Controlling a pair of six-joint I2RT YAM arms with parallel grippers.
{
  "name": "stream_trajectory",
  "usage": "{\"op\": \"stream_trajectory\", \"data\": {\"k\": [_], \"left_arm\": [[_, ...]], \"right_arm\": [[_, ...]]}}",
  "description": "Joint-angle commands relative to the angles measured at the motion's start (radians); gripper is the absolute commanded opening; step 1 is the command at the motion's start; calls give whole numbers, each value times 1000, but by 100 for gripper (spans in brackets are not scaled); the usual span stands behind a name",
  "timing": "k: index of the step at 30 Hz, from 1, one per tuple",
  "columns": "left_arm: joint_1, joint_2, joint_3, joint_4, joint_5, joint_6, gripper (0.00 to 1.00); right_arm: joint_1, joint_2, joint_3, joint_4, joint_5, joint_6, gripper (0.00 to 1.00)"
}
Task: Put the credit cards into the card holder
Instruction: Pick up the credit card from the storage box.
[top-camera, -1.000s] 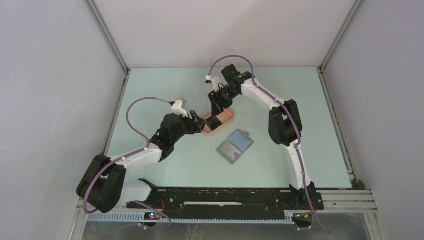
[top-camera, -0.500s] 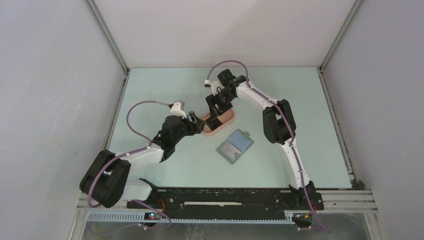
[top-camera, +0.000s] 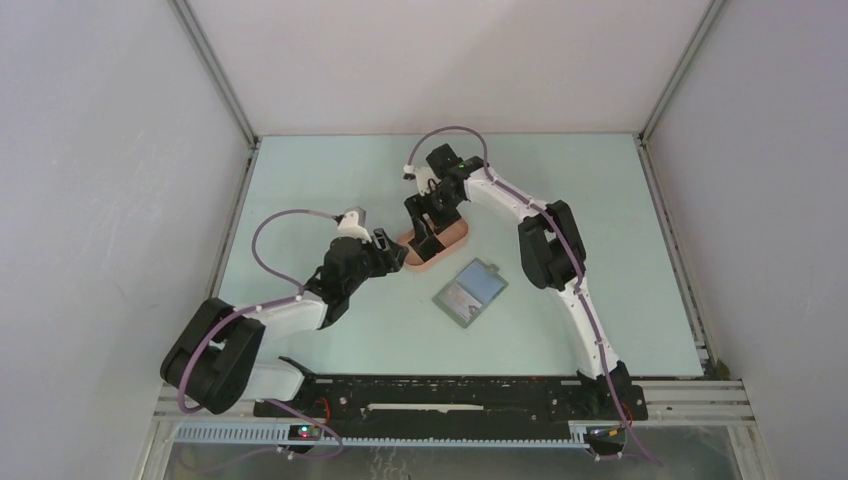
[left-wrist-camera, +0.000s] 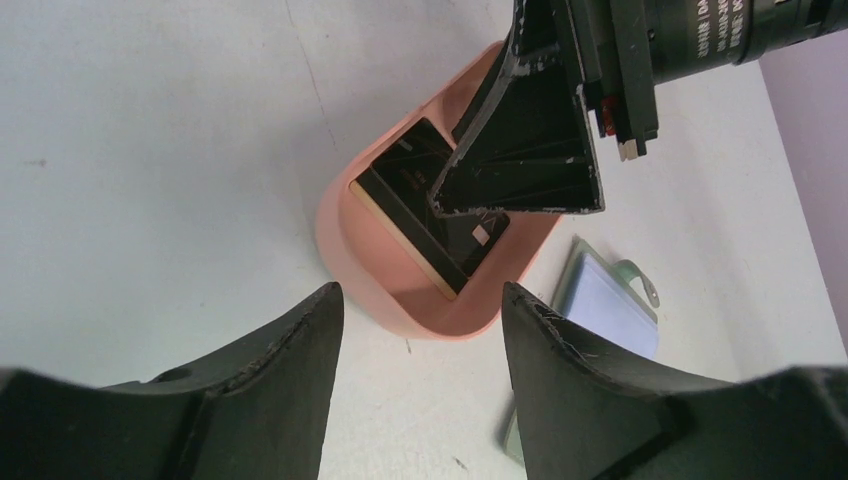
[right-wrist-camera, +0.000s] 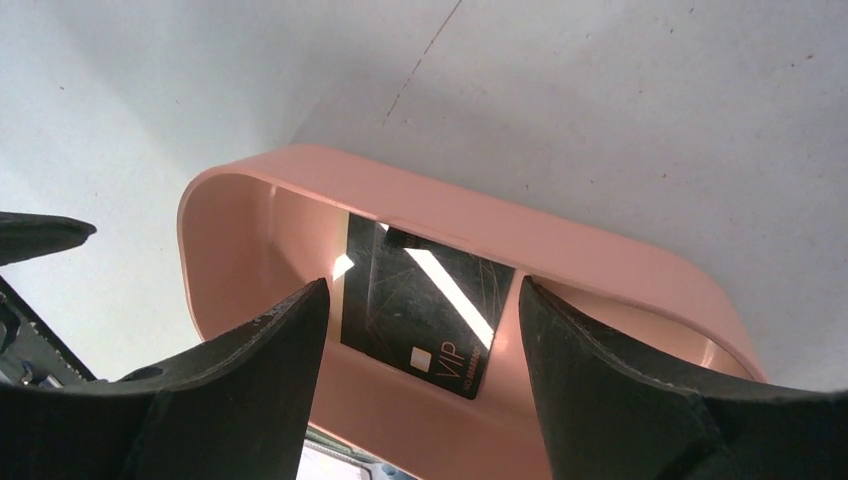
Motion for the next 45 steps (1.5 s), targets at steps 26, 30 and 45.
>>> {"op": "stream_trajectory", "data": {"k": [26, 30, 45], "left_arm": [[6, -205, -193, 58, -41, -71, 64], [6, -209, -202, 67, -36, -76, 64], [6, -211, -200, 80, -11, -79, 64]], "right_arm": [[133, -2, -80, 49, 416, -46, 82], [133, -28, -124, 60, 424, -57, 81], [111, -71, -218, 86, 429, -90, 69]]}}
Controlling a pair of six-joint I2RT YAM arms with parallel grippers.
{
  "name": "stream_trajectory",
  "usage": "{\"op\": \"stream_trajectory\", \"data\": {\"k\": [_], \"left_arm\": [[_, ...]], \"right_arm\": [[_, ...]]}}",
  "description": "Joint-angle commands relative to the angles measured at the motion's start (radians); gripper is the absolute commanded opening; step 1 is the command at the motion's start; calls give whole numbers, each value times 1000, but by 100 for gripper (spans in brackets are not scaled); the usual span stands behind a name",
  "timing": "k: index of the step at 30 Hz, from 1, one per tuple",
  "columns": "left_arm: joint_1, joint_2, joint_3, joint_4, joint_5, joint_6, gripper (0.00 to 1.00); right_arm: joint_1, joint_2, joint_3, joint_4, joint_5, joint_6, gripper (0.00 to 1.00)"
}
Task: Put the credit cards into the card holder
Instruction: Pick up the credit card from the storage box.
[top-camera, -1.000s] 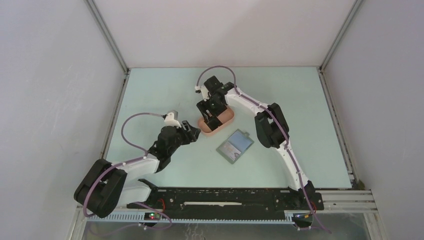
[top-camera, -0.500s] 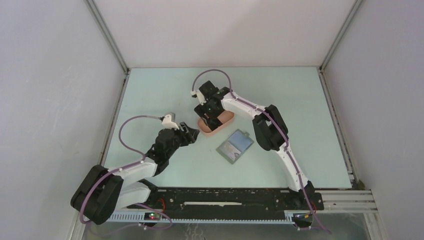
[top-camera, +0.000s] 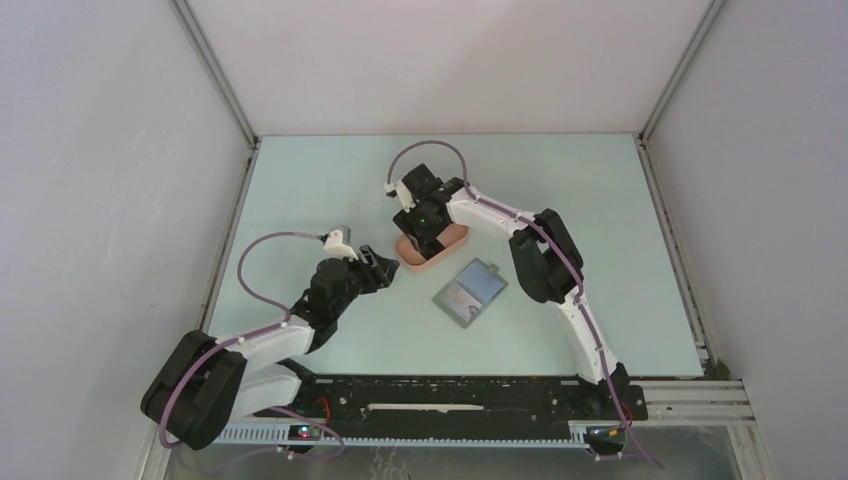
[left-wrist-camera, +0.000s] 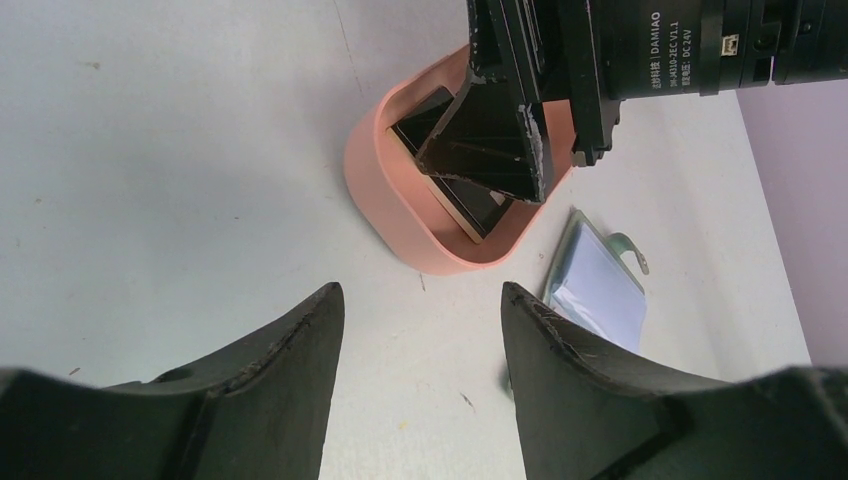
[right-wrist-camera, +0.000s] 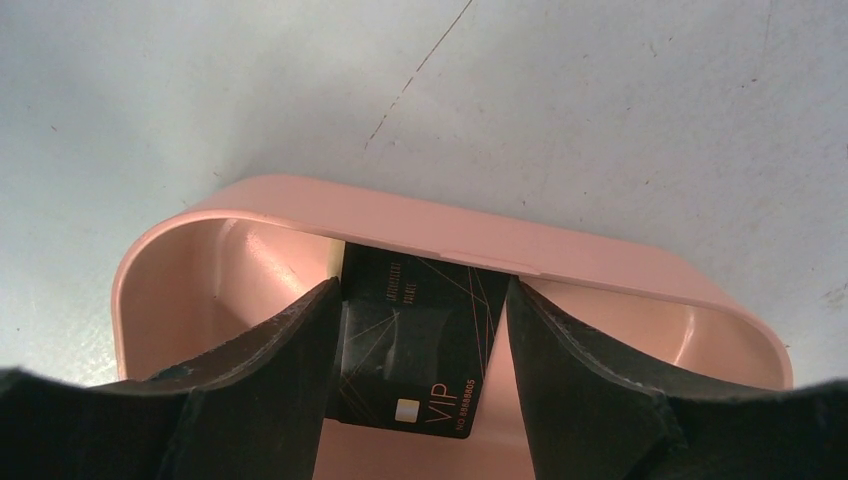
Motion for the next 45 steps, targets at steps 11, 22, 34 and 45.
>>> {"op": "stream_trajectory", "data": {"k": [11, 22, 34, 45], "left_arm": [[5, -14, -15, 76, 36, -15, 64], [5, 41, 9, 114, 81, -23, 63], [5, 27, 23, 116, 98, -34, 63], [5, 63, 36, 119, 89, -36, 62]], "right_arm": [[-65, -27, -43, -36, -13, -59, 58], [-121, -78, -46, -19, -169, -39, 54], [-148, -50, -6, -58, -300, -7, 66], [-93, -10, 4, -72, -229, -17, 69]]}}
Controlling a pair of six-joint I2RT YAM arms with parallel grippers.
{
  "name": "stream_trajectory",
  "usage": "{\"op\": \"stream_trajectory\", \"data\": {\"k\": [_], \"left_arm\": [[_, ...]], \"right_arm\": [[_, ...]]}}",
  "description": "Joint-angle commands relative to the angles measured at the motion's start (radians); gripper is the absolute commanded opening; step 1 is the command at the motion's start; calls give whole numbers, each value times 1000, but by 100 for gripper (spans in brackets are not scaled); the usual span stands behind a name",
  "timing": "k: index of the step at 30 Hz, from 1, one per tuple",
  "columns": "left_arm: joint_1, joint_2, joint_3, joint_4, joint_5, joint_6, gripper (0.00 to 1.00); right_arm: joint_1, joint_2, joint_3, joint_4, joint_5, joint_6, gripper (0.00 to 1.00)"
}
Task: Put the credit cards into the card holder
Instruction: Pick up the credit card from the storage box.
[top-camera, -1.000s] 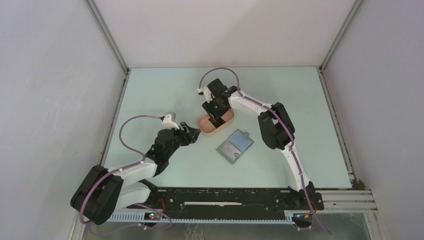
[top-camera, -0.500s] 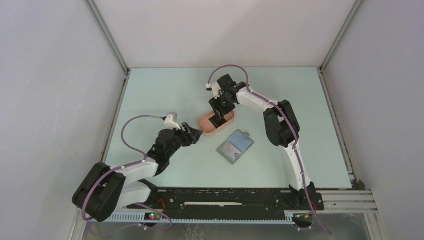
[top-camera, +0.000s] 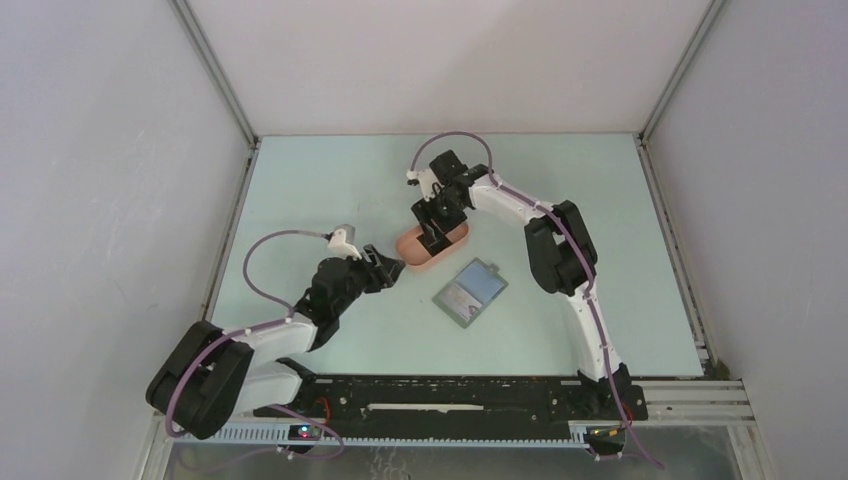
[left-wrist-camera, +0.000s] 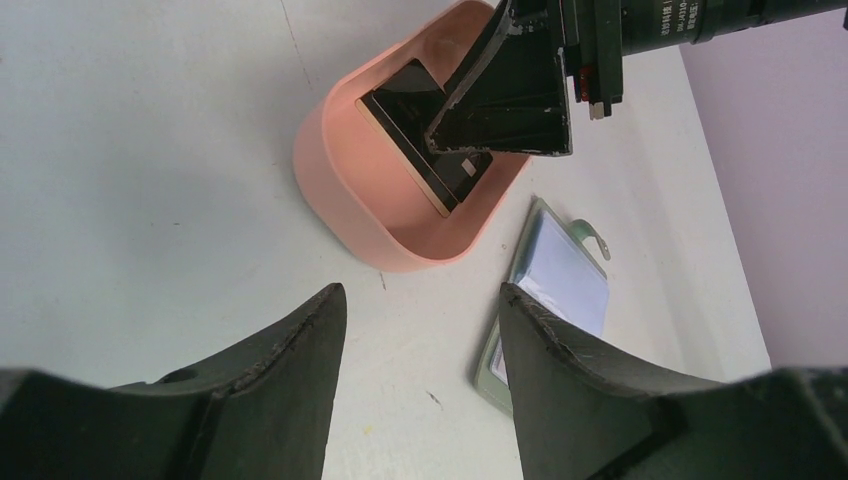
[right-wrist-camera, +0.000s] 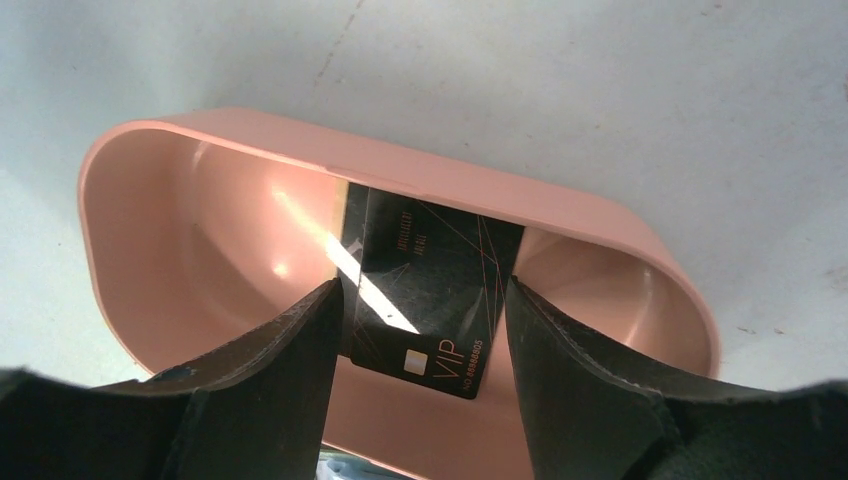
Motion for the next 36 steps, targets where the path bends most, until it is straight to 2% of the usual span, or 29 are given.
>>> {"op": "stream_trajectory", "data": {"k": [1, 14, 27, 36], "left_arm": [[5, 19, 34, 43, 8, -12, 62], [5, 124, 58, 63, 8, -32, 58], [14, 148, 106, 28, 10, -26, 57], [25, 182, 141, 19, 21, -40, 52]], "right_arm": [[35, 16, 25, -32, 15, 7, 69], [32, 53, 51, -49, -234, 116, 66], [-46, 88, 44, -18, -417, 233, 65], [-68, 85, 72, -19, -395, 240, 62]]}}
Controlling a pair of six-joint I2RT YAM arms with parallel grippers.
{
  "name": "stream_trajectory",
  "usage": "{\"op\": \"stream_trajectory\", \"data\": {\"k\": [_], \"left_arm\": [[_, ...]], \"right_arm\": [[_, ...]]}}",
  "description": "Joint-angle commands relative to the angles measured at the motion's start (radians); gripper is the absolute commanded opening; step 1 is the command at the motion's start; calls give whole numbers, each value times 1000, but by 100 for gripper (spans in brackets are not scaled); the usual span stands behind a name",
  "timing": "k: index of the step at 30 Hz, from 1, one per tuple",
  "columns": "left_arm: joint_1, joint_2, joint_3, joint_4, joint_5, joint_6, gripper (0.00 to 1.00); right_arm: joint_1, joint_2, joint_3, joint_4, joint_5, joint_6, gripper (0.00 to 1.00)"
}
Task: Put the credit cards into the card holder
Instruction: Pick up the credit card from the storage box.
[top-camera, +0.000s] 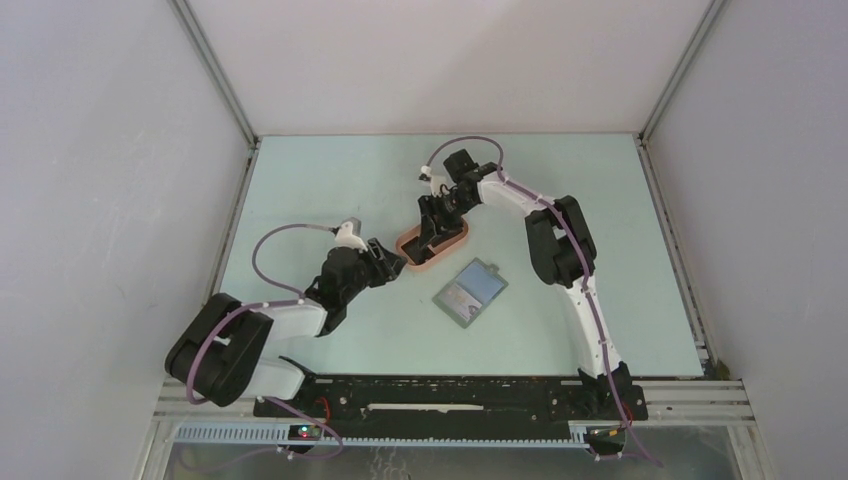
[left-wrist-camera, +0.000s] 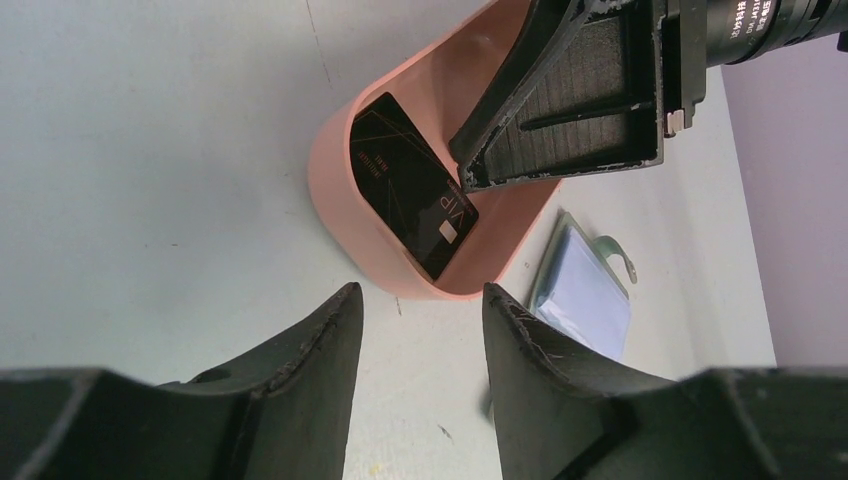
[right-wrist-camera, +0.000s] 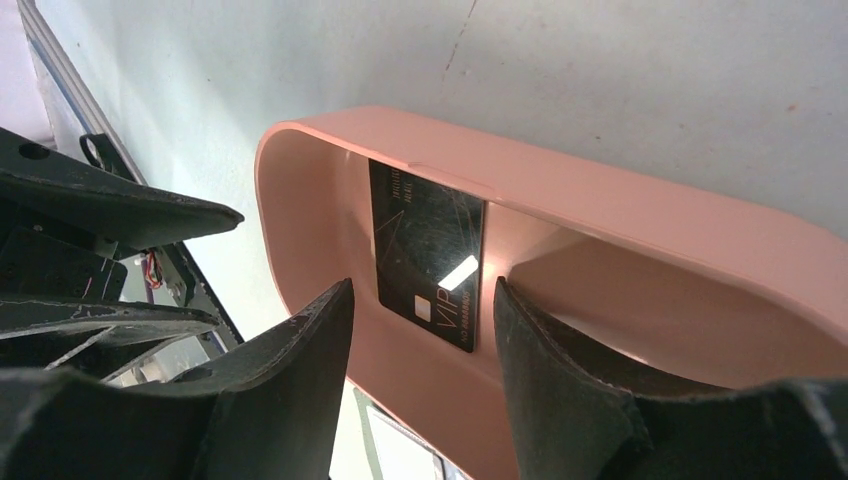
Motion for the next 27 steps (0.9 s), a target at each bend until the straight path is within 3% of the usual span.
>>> {"op": "stream_trajectory", "data": {"k": [1, 18, 27], "left_arm": [[9, 18, 65, 4, 15, -13, 52], [14, 97, 127, -60, -14, -3, 52], [15, 137, 163, -96, -8, 9, 44]], "right_arm": [[-3, 4, 40, 1, 27, 8, 62], [15, 97, 103, -20, 38, 3, 59], [25, 112, 96, -13, -3, 31, 59]]}}
